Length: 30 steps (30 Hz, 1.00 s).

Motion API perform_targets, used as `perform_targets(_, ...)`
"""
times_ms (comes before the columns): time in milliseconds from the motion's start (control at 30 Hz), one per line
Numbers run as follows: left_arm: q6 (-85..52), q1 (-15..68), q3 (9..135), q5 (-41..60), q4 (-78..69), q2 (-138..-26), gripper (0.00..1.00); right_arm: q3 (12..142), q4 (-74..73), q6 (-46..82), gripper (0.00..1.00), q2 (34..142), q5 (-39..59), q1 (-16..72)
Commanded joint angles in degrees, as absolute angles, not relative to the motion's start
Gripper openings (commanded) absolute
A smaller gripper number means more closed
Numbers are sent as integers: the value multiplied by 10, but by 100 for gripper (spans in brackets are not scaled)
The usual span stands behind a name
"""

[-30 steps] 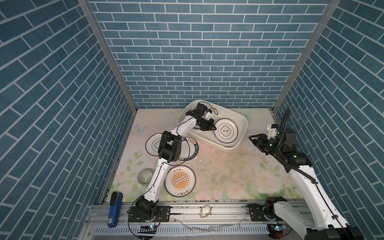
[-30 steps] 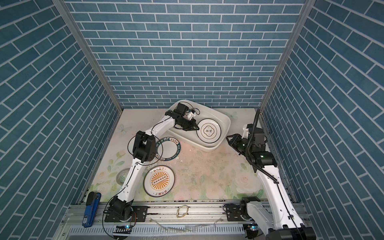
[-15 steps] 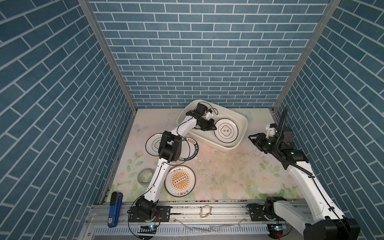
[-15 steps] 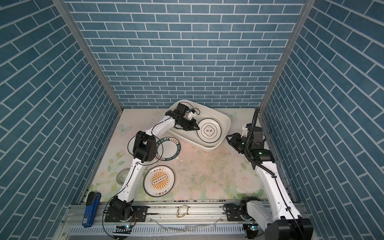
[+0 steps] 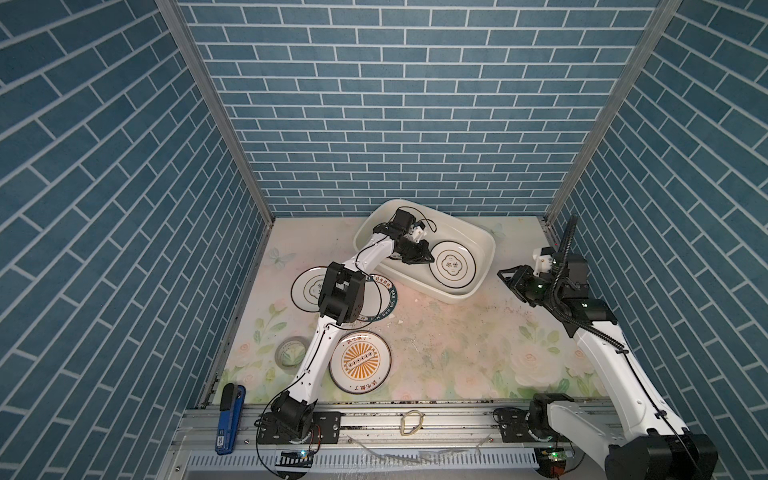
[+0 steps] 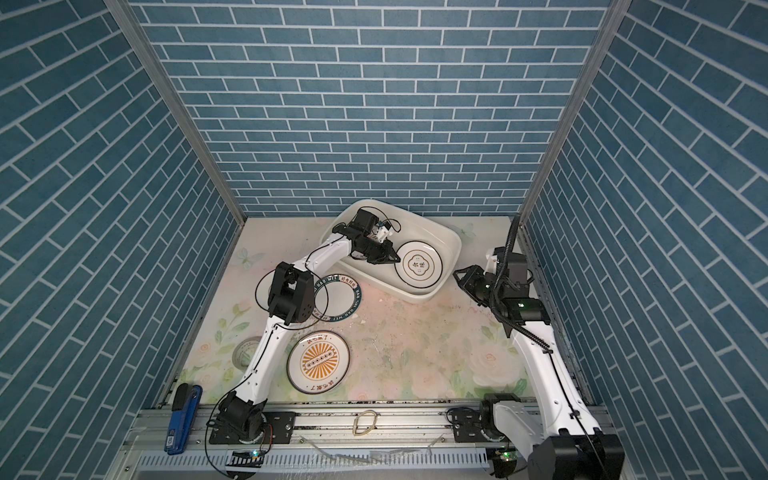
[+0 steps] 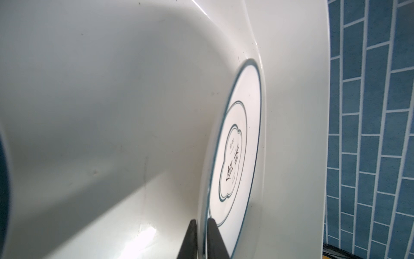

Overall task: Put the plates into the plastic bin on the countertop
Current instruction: 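Lower the cloud-emblem plate flat into the bin and open the left gripper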

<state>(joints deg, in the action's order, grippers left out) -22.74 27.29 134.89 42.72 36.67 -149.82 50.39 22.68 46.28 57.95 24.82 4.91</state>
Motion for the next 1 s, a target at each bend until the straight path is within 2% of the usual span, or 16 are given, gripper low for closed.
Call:
perform_targets(0,-223,277,1363,437,359,-1504,14,494,219,468,34,579,258,46)
perform_targets(533,-217,277,1360,429,371,-1500,27,486,210,472,35,579,262,41)
perform_targets(767,-207,276,1355,419,380,-1493,38,483,208,472,35,576,262,39)
perform_targets(967,-200,277,1348,413,389,-1488,39,481,208,473,35,575,265,38)
